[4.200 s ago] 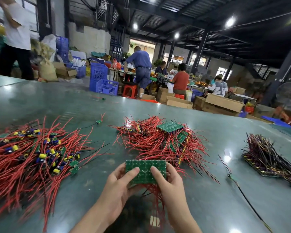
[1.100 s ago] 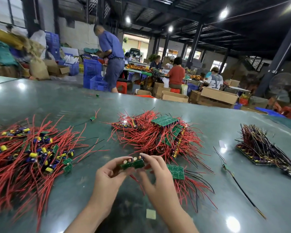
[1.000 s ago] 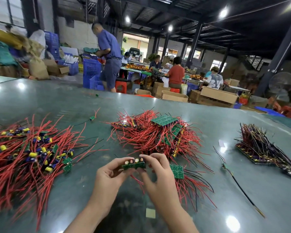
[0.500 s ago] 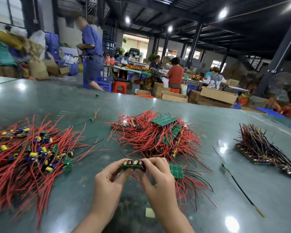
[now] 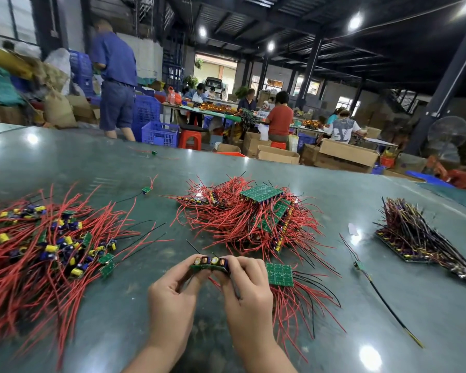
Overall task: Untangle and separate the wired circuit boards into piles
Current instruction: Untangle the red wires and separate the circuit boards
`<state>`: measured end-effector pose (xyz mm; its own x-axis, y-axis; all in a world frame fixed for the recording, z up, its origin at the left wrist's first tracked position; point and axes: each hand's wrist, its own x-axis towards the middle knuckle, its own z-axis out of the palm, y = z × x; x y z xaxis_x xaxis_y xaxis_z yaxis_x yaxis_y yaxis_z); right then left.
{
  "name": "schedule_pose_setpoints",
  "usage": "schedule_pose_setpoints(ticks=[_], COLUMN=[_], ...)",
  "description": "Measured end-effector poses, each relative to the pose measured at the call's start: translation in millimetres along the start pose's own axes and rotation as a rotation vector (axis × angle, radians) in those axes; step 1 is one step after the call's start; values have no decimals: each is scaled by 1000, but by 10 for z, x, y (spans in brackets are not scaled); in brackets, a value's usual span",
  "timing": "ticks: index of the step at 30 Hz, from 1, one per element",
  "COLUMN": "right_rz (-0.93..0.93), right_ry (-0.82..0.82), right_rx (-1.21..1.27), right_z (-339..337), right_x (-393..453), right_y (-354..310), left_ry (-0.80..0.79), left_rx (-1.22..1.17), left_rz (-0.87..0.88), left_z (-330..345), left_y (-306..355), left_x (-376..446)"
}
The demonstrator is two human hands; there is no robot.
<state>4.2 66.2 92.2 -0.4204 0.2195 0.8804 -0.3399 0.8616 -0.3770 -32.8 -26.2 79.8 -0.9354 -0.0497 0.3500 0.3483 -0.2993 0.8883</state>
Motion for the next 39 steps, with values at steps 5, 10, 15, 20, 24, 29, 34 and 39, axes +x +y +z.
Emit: schedule_pose_setpoints(ticks=[5,10,15,20,24,29,34,39], right_rz=[23,246,431,542,897,910,864,834], right_ry=[-2,29,-234,-205,-443,-466,-481,-463], right_rx=[-10,14,-107,256,561,595,635,666], right_z=[33,-76,-148,-142,-95,-65,-93,-103], right_x=[6,99,111,132,167,137,160,161], right_y=[7,134,231,59,16,-13,-1,21], left_ry=[38,131,178,22,-152,-164,-207,-243], left_rx=[-82,-160,-207,-208,-261,-83,-149,-8], left_rz=[-25,-72,-78,-61,-137,-23,13,95], left_z=[47,19,-80,-85,-73,-30,5,-44], left_y=[-32,-61,-87,-62,-80,1,66,38], left_x=[-2,98,246,231,154,73,51,77])
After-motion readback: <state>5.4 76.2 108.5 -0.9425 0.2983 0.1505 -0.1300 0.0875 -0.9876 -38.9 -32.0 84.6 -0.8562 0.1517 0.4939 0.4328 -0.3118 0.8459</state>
